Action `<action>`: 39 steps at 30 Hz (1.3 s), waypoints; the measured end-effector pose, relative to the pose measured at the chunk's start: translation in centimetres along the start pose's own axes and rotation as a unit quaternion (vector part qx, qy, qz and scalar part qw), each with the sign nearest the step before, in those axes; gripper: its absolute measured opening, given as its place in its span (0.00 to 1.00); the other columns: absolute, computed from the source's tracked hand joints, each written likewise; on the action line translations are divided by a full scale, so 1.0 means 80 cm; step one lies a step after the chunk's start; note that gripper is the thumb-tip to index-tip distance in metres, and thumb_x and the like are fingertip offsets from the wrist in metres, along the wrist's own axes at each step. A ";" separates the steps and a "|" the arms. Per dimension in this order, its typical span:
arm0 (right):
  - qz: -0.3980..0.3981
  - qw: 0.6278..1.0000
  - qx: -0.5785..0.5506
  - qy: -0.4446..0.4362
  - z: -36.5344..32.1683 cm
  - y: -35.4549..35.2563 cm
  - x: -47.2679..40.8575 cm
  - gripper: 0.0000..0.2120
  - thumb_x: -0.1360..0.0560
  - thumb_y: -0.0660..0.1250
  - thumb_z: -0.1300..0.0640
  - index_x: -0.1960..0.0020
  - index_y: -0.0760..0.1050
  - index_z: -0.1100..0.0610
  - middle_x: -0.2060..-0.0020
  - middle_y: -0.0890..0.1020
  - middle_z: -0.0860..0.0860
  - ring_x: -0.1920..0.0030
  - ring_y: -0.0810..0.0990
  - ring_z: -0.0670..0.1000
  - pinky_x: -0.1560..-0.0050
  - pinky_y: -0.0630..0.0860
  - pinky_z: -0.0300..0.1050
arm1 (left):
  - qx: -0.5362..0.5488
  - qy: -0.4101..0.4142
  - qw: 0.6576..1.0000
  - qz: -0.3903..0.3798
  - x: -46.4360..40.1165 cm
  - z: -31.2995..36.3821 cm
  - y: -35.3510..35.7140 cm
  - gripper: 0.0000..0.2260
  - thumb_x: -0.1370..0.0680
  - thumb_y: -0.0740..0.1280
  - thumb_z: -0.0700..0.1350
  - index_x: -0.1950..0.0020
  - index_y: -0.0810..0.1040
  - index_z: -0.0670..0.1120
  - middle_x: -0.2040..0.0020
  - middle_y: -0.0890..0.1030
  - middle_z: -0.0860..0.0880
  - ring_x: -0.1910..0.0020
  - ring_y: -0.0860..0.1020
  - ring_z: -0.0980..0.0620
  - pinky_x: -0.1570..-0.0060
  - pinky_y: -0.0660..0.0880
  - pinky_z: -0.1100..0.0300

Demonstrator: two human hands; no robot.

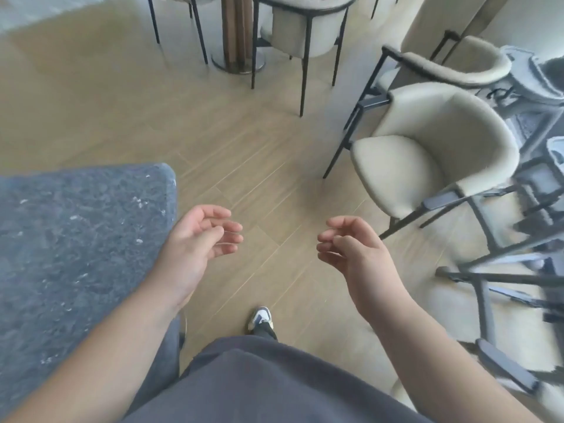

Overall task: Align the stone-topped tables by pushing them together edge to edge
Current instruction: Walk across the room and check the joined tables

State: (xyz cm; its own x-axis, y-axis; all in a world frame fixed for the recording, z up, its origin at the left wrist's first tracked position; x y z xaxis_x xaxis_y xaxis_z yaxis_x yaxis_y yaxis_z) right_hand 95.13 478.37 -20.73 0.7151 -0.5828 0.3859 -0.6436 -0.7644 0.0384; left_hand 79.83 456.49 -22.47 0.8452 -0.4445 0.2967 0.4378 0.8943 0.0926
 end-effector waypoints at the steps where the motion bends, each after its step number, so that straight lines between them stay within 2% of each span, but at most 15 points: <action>1: -0.017 1.000 0.003 -0.002 -0.016 0.022 -0.032 0.14 0.29 0.60 0.63 0.46 0.77 0.57 0.59 0.82 0.50 0.58 0.82 0.49 0.47 0.80 0.50 | -0.001 0.004 1.000 0.014 -0.026 0.015 -0.011 0.13 0.18 0.57 0.30 0.44 0.77 0.42 0.55 0.85 0.45 0.54 0.84 0.46 0.53 0.81 0.55; 4: -0.064 0.998 0.015 -0.007 -0.065 0.079 -0.114 0.17 0.32 0.62 0.59 0.44 0.77 0.57 0.59 0.83 0.49 0.56 0.82 0.50 0.46 0.80 0.49 | 0.001 0.013 0.998 0.053 -0.093 0.056 -0.044 0.13 0.18 0.57 0.30 0.43 0.77 0.41 0.54 0.85 0.45 0.54 0.84 0.45 0.54 0.81 0.57; 16: -0.174 0.981 0.071 -0.058 -0.208 0.241 -0.436 0.16 0.30 0.60 0.60 0.45 0.76 0.58 0.58 0.83 0.50 0.58 0.83 0.48 0.48 0.81 0.48 | 0.031 0.058 0.977 0.201 -0.353 0.155 -0.128 0.13 0.18 0.56 0.29 0.43 0.77 0.42 0.55 0.86 0.47 0.55 0.84 0.47 0.55 0.82 0.57; 20: -0.233 0.965 0.096 -0.079 -0.267 0.321 -0.566 0.12 0.24 0.58 0.67 0.45 0.76 0.58 0.58 0.82 0.50 0.58 0.82 0.48 0.48 0.80 0.49 | 0.045 0.069 0.957 0.277 -0.457 0.194 -0.161 0.13 0.18 0.56 0.29 0.44 0.76 0.41 0.57 0.85 0.46 0.57 0.84 0.48 0.56 0.82 0.57; 22: -0.268 0.953 0.119 -0.080 -0.298 0.366 -0.620 0.14 0.22 0.56 0.70 0.45 0.76 0.57 0.58 0.82 0.50 0.58 0.82 0.48 0.46 0.80 0.51 | 0.071 0.072 0.945 0.311 -0.493 0.217 -0.181 0.13 0.18 0.56 0.28 0.45 0.77 0.42 0.57 0.85 0.46 0.57 0.84 0.47 0.57 0.82 0.56; 25: -0.318 0.933 0.143 -0.091 -0.343 0.450 -0.685 0.15 0.22 0.56 0.71 0.45 0.76 0.57 0.57 0.82 0.50 0.57 0.82 0.48 0.47 0.80 0.48 | 0.062 0.077 0.930 0.355 -0.532 0.252 -0.222 0.14 0.18 0.56 0.28 0.45 0.77 0.42 0.58 0.85 0.46 0.58 0.84 0.48 0.58 0.82 0.58; 30: -0.418 0.890 0.162 -0.080 -0.358 0.606 -0.723 0.14 0.26 0.58 0.65 0.45 0.77 0.55 0.58 0.83 0.49 0.57 0.83 0.48 0.50 0.81 0.44 | 0.073 0.079 0.885 0.453 -0.552 0.272 -0.310 0.14 0.18 0.56 0.28 0.44 0.76 0.43 0.57 0.86 0.47 0.57 0.85 0.48 0.57 0.82 0.59; 33: -0.480 0.852 0.204 -0.057 -0.334 0.701 -0.722 0.15 0.29 0.58 0.62 0.45 0.76 0.54 0.59 0.84 0.47 0.58 0.82 0.49 0.48 0.82 0.47 | 0.083 0.070 0.860 0.498 -0.561 0.267 -0.371 0.13 0.17 0.56 0.31 0.42 0.77 0.43 0.53 0.86 0.46 0.54 0.85 0.48 0.54 0.82 0.60; 36: -0.514 0.818 0.252 -0.057 -0.310 0.802 -0.726 0.15 0.25 0.58 0.66 0.45 0.76 0.53 0.59 0.84 0.47 0.57 0.82 0.49 0.45 0.81 0.50 | 0.110 0.074 0.834 0.536 -0.577 0.255 -0.441 0.13 0.17 0.57 0.30 0.42 0.77 0.43 0.53 0.86 0.45 0.54 0.85 0.48 0.53 0.82 0.59; 39: -0.528 0.794 0.296 -0.054 -0.299 0.902 -0.729 0.17 0.23 0.56 0.70 0.45 0.76 0.54 0.61 0.84 0.46 0.58 0.82 0.48 0.45 0.81 0.49 | 0.144 0.053 0.808 0.569 -0.592 0.243 -0.514 0.14 0.18 0.56 0.29 0.43 0.78 0.43 0.56 0.86 0.47 0.55 0.85 0.49 0.53 0.83 0.56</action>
State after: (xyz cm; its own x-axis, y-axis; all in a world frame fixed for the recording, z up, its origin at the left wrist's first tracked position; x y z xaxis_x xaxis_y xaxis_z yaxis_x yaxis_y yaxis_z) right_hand 0.44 463.82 -18.39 0.8106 0.4729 0.3453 0.5484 -0.8198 -0.1647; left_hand 15.86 441.78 -21.83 0.6784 0.6858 0.2635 -0.7179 0.6950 0.0394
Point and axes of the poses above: each hand's wrist, its own x-axis away from the middle knuckle, its own y-axis out of the palm, z = x × y, the point moved 10 cm from there along -x, towards the middle knuckle
